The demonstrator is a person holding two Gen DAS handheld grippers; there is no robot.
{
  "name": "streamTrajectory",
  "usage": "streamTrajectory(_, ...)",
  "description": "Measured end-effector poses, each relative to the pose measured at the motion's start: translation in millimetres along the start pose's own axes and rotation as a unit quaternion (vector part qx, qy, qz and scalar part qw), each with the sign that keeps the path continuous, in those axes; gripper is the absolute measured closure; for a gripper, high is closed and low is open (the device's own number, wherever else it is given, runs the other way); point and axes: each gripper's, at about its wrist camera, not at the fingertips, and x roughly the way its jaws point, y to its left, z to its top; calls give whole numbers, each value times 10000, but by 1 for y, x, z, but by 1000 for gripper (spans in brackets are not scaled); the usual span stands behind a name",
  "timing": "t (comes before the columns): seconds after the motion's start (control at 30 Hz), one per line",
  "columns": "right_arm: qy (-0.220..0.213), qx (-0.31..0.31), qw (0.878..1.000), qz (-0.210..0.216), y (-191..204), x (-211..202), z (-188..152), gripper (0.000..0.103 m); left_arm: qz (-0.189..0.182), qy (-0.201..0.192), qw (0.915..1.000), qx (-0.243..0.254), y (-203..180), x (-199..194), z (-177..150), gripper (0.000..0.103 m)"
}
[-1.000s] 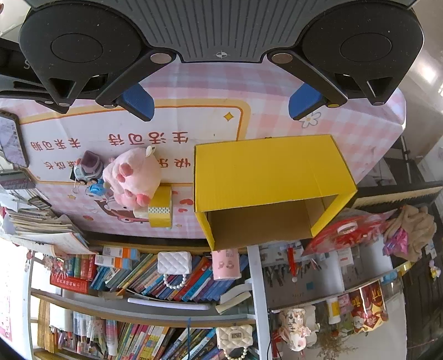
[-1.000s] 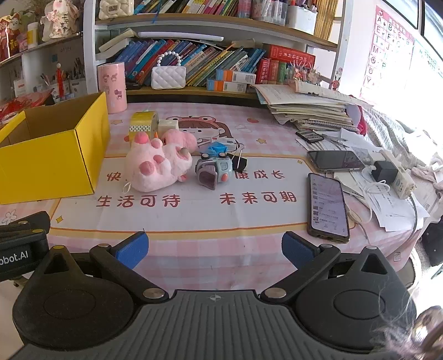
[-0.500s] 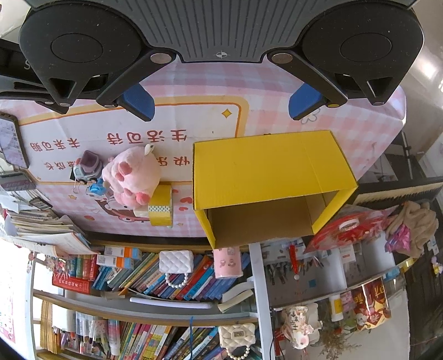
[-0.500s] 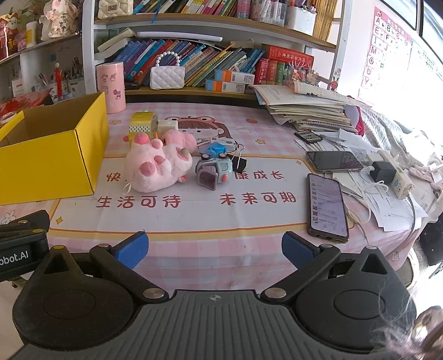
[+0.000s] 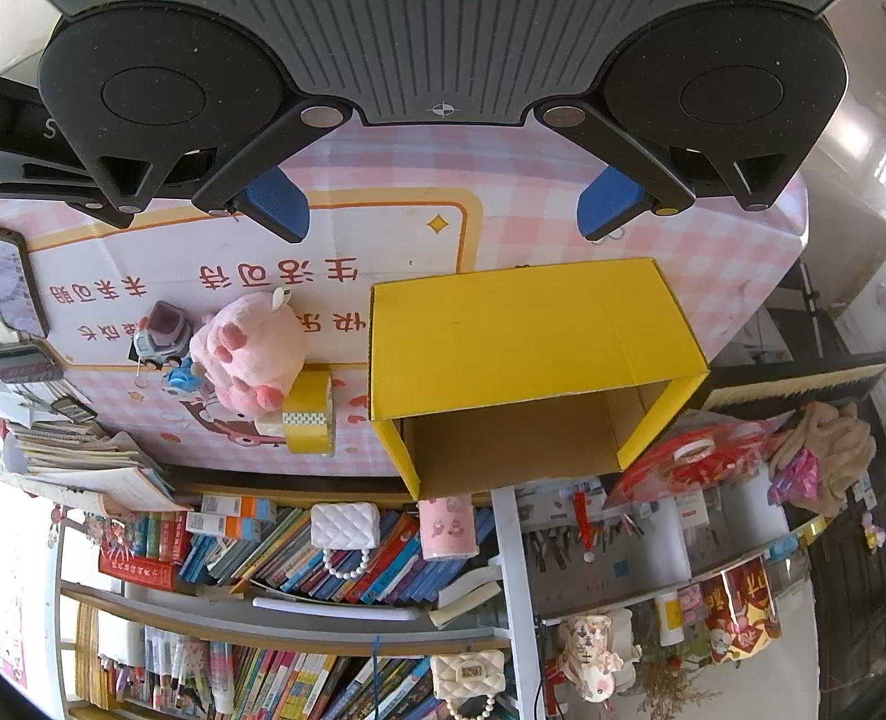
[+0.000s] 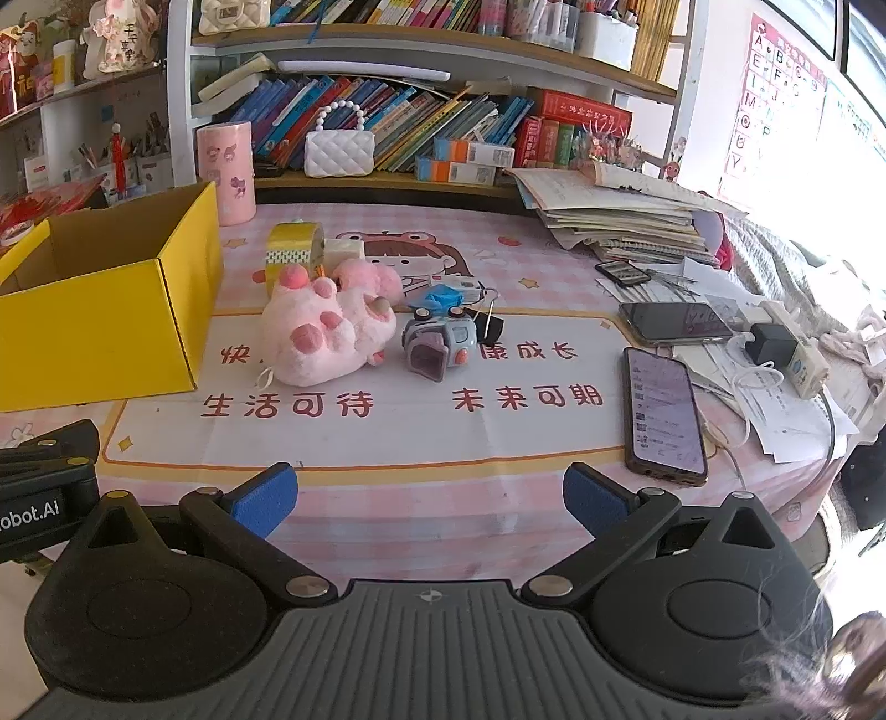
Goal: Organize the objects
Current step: 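Move both tools toward the plush toy and toy truck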
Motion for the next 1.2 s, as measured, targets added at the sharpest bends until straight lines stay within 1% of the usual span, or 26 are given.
streamTrajectory(0.2, -10, -15, 10000, -13, 7, 0, 0, 0, -6, -72, 10000, -9, 7, 0, 0, 0)
streamTrajectory(0.43, 56, -55, 9999, -80, 19, 0, -2, 0, -9, -10, 10000, 29, 14, 3, -1, 0)
streamTrajectory(0.87, 59, -33, 9999, -77, 26, -1, -4, 0, -8, -39, 9999, 115, 23, 6, -3, 0)
streamTrajectory(1.2, 147, -12, 9999, -76, 28, 2, -4, 0, -73, 39, 9999, 101, 25, 9, -3, 0)
